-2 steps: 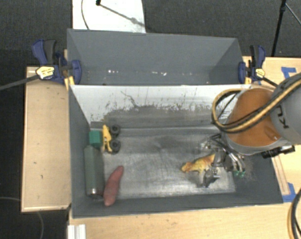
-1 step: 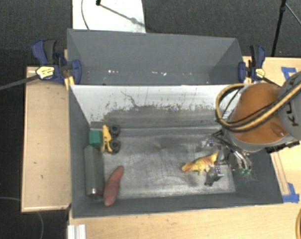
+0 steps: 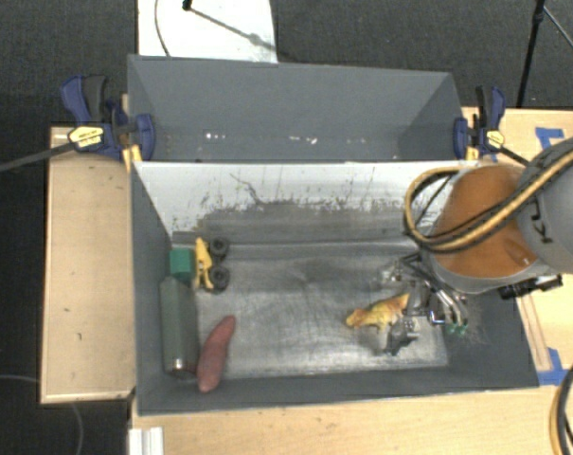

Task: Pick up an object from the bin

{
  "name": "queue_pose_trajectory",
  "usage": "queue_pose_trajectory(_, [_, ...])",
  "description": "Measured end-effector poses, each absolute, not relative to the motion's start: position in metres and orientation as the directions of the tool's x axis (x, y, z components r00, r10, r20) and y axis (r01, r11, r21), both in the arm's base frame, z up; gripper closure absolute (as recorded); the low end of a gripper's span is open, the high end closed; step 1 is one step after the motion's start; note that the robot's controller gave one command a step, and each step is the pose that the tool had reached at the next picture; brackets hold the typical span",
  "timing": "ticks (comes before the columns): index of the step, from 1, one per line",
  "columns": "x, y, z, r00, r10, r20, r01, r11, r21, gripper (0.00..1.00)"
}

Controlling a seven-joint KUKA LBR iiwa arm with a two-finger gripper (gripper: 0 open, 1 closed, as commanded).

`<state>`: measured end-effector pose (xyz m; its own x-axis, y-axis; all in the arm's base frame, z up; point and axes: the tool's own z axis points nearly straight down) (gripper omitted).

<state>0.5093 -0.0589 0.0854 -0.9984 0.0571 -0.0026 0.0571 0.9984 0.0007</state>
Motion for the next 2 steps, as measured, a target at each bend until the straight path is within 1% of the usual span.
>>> queue_pose_trajectory(1, [0.4919, -0.0518, 0.0723, -0.989, 0.146, -0.012, 0.146, 0.989, 0.0, 1.0])
queue_pose_trajectory(2, [0.4919, -0.0518, 0.0723, -0.989, 0.145, -0.011, 0.145, 0.989, 0.0, 1.0])
